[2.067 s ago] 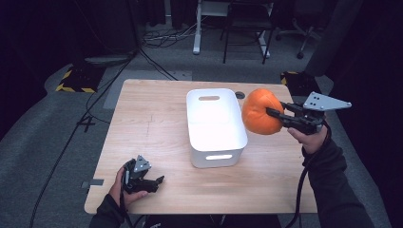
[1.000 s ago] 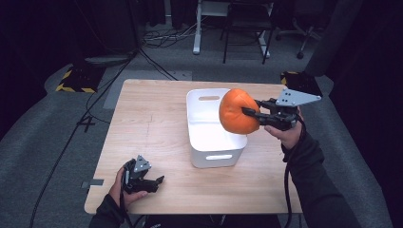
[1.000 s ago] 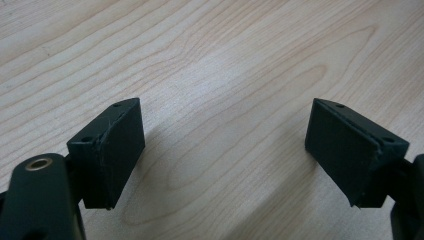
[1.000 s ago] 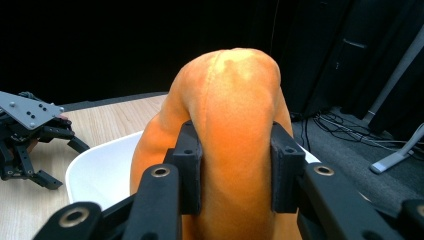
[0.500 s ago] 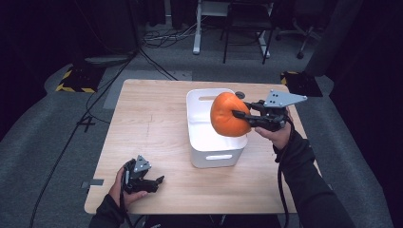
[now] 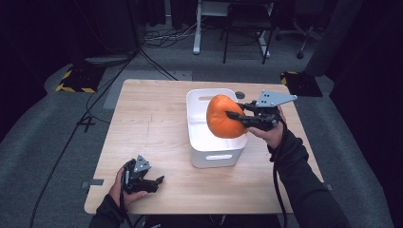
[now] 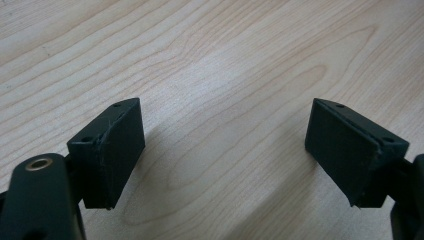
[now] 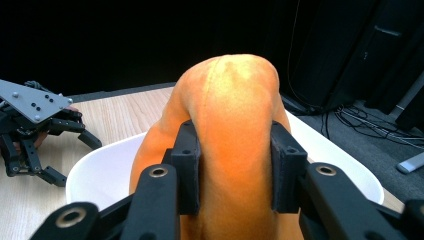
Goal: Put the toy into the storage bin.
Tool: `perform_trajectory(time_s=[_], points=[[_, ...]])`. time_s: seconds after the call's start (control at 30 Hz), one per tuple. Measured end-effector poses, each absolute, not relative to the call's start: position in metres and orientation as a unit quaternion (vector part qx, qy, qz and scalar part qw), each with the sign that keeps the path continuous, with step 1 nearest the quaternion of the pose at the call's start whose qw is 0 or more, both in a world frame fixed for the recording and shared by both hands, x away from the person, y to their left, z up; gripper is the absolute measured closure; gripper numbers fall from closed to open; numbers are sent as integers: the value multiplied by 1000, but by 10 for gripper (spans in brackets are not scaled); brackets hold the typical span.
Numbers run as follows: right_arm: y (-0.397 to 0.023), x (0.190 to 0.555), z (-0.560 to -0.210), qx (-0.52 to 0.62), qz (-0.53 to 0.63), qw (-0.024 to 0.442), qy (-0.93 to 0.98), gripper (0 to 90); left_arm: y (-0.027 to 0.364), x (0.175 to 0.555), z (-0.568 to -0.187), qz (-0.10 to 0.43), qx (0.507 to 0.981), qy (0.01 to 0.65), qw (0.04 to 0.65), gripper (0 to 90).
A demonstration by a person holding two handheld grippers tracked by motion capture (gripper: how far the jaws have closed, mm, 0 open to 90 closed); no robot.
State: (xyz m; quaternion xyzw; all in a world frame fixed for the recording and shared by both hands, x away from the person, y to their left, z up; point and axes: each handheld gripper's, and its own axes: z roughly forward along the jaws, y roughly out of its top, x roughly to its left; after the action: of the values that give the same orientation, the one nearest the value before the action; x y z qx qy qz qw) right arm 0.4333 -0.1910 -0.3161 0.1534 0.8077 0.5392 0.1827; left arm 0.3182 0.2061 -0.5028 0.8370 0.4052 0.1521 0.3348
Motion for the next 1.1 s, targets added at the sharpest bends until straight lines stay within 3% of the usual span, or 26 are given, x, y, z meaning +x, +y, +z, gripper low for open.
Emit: perform_trajectory(time_s=[0.47, 1.1], points=[[-176, 434, -320, 147, 540, 173, 811, 637, 206, 318, -503, 151, 836, 406, 336, 168], [-170, 436, -353, 152, 507, 150, 835, 624, 206, 318, -503, 151, 836, 406, 336, 168]])
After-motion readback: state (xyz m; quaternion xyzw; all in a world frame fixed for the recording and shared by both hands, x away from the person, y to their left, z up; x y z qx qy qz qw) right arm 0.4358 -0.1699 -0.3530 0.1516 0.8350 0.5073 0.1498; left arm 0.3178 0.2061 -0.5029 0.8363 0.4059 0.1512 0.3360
